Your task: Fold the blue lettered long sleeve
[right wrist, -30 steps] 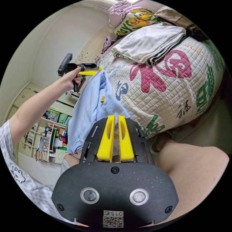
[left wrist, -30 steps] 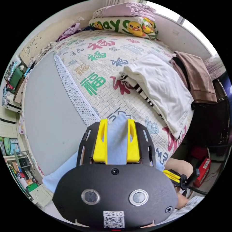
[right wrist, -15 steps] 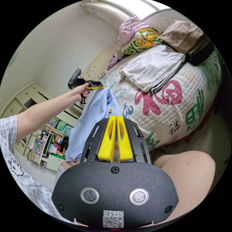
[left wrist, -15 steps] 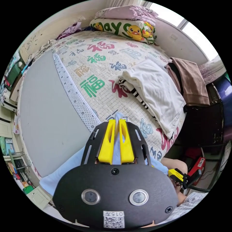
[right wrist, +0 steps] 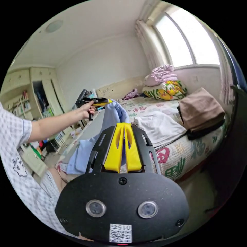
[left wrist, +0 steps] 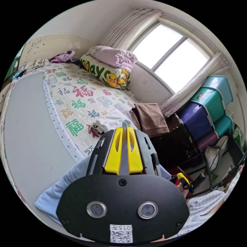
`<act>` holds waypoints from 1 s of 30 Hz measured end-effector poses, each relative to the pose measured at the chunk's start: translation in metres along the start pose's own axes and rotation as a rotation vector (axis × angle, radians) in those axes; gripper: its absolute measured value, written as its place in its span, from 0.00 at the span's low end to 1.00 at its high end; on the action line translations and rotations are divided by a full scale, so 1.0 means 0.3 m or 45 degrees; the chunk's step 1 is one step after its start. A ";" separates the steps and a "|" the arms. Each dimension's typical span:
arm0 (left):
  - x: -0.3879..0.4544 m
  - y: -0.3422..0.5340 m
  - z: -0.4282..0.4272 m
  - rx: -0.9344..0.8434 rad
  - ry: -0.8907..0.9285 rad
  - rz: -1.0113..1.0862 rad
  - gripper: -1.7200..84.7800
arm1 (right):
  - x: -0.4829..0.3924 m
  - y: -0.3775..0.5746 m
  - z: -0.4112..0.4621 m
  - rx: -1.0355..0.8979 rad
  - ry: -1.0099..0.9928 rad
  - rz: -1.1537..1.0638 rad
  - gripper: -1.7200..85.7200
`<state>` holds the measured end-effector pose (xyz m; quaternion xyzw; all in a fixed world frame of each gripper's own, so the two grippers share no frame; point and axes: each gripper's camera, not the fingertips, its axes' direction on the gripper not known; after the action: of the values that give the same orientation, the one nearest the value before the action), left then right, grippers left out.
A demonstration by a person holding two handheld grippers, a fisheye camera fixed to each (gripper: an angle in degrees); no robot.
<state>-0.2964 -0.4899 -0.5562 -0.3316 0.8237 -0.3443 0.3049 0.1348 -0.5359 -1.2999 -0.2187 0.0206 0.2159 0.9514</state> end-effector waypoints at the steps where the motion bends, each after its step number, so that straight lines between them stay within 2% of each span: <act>1: -0.020 0.016 -0.035 0.015 0.011 0.001 0.04 | -0.049 -0.046 0.012 -0.018 0.036 -0.119 0.01; 3: -0.121 0.092 -0.170 0.059 0.064 -0.055 0.04 | -0.089 -0.094 0.043 -0.011 0.125 -0.211 0.01; 5: -0.198 0.162 -0.272 0.095 0.099 -0.073 0.04 | -0.115 -0.178 0.111 -0.103 -0.237 -0.146 0.01; 6: -0.247 0.213 -0.343 0.120 0.098 -0.071 0.04 | -0.142 -0.194 0.132 -0.122 -0.311 -0.151 0.01; 10: -0.435 0.376 -0.545 0.190 0.063 -0.152 0.04 | -0.438 -0.270 0.243 -0.196 -0.351 -0.471 0.01; 13: -0.606 0.533 -0.679 0.234 0.040 -0.269 0.04 | -0.521 -0.374 0.319 -0.197 -0.440 -0.564 0.01; 16: -0.783 0.695 -0.755 0.245 0.009 -0.422 0.03 | -0.604 -0.440 0.483 -0.392 -0.742 -0.546 0.01; 19: -0.944 0.836 -0.782 0.259 0.013 -0.587 0.04 | -0.786 -0.430 0.625 -0.538 -0.868 -0.690 0.01; 22: -1.059 0.932 -0.798 0.246 -0.006 -0.687 0.05 | -0.937 -0.416 0.784 -0.742 -1.072 -0.695 0.01; 28: -1.214 1.075 -0.838 0.275 0.098 -0.844 0.10 | -1.099 -0.387 1.043 -0.976 -1.065 -0.761 0.01; 30: -1.245 1.142 -0.894 0.361 0.066 -0.918 0.13 | -1.111 -0.409 1.099 -1.030 -1.058 -0.750 0.01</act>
<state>-0.3857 0.0766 -0.5628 -0.5457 0.6060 -0.5481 0.1860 -0.1340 -0.6292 -0.9076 -0.4544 -0.4927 0.0034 0.7421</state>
